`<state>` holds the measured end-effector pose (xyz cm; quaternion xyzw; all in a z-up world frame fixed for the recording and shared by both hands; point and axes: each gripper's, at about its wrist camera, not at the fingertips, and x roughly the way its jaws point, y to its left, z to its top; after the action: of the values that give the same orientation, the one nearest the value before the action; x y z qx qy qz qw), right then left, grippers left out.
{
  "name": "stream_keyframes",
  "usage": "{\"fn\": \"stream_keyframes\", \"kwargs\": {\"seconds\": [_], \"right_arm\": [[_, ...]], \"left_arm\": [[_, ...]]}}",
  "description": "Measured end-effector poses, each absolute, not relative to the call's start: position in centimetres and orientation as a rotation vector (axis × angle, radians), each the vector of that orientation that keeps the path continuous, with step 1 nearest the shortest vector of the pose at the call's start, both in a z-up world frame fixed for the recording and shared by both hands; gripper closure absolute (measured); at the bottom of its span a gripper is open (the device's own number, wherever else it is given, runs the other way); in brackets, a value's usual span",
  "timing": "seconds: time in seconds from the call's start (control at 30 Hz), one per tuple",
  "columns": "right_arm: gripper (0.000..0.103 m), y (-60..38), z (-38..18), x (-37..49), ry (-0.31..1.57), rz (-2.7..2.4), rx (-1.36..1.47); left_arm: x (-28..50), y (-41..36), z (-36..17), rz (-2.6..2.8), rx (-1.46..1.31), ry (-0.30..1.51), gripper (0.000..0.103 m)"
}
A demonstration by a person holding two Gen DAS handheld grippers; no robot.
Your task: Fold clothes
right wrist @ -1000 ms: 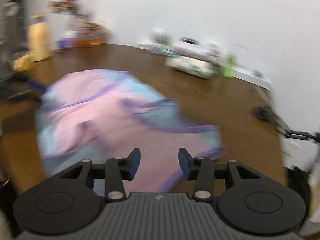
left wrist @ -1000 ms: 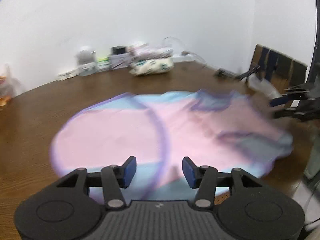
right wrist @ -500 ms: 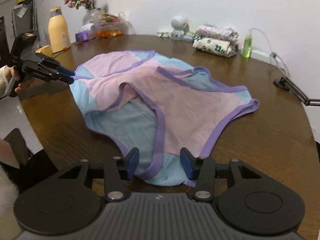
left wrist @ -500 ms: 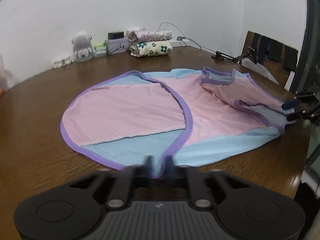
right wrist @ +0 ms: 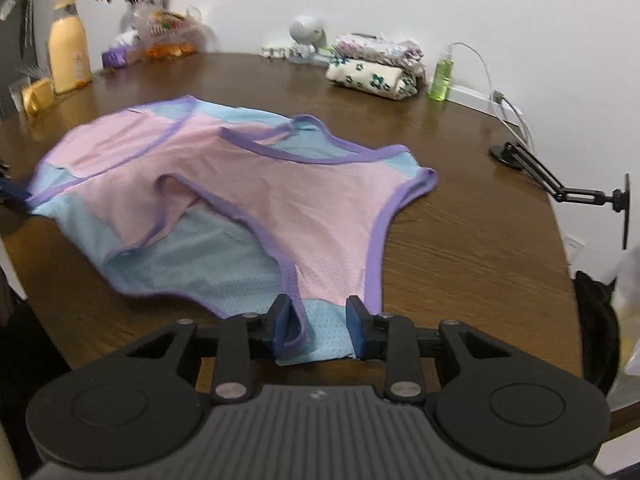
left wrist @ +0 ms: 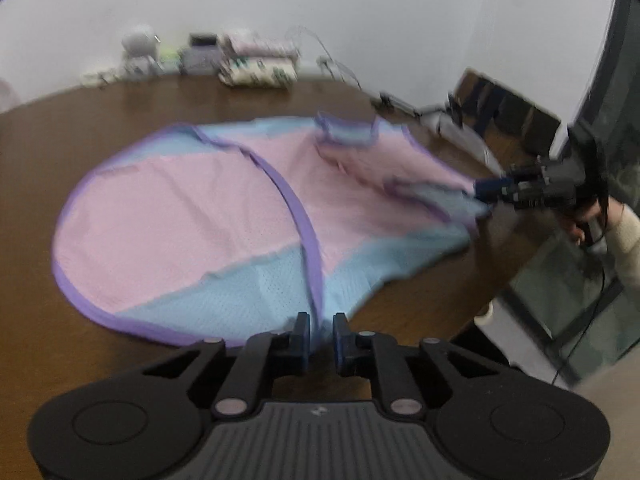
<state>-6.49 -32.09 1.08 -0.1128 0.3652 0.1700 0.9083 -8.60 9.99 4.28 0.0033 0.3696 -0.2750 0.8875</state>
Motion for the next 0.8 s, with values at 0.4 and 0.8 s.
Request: {"fn": "stream_keyframes", "kwargs": {"seconds": [0.4,0.8], "right_arm": [[0.058,-22.8,4.1,-1.1,0.592,0.556,-0.213],[0.059,-11.2,0.9,1.8,0.729,0.631,-0.345]], "left_arm": [[-2.0,12.7,3.5,-0.441,0.115,0.760,0.059],[-1.9,15.5,3.4,-0.297,0.105,0.778,0.061]]}}
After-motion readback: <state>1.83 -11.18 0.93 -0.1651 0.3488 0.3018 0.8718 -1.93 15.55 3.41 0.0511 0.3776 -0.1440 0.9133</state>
